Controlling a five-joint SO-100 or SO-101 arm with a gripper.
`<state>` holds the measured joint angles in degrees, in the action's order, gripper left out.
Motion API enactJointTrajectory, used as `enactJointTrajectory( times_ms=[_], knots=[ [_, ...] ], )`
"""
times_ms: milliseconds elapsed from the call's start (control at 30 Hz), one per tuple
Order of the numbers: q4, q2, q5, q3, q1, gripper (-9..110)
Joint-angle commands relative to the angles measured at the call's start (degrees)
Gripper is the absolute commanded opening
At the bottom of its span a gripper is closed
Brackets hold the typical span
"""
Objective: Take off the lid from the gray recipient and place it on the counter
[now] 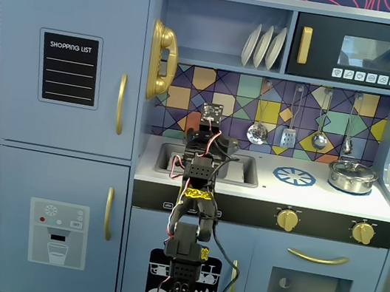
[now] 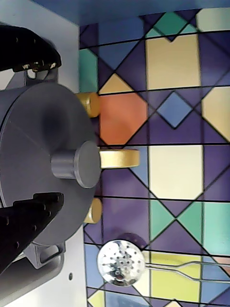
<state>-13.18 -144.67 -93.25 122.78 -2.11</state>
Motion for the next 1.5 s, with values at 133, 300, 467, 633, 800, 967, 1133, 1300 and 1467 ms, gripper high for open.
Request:
enactJointTrajectory(
  times_ms=[133,300,467,633,800,967,1133,1300,1467],
  knots=[
    [0.7,4.6,-0.5,-5.4,-1.0,24],
    [2.7,8.7,-0.4,-6.6,-1.4,23],
    [5.5,13.6,0.2,-9.1,-1.4,22],
    [6.9,19.3,1.1,-13.3,-2.3,21],
    [8.2,23.9,1.5,-16.9,-2.4,20],
    [8.7,25.4,1.8,-17.7,-1.9,19],
    [9.3,25.3,1.1,-16.2,-0.9,13],
    [9.8,24.8,0.1,-14.6,-0.1,0],
    [10.7,24.6,0.5,-14.3,0.3,0]
  ],
)
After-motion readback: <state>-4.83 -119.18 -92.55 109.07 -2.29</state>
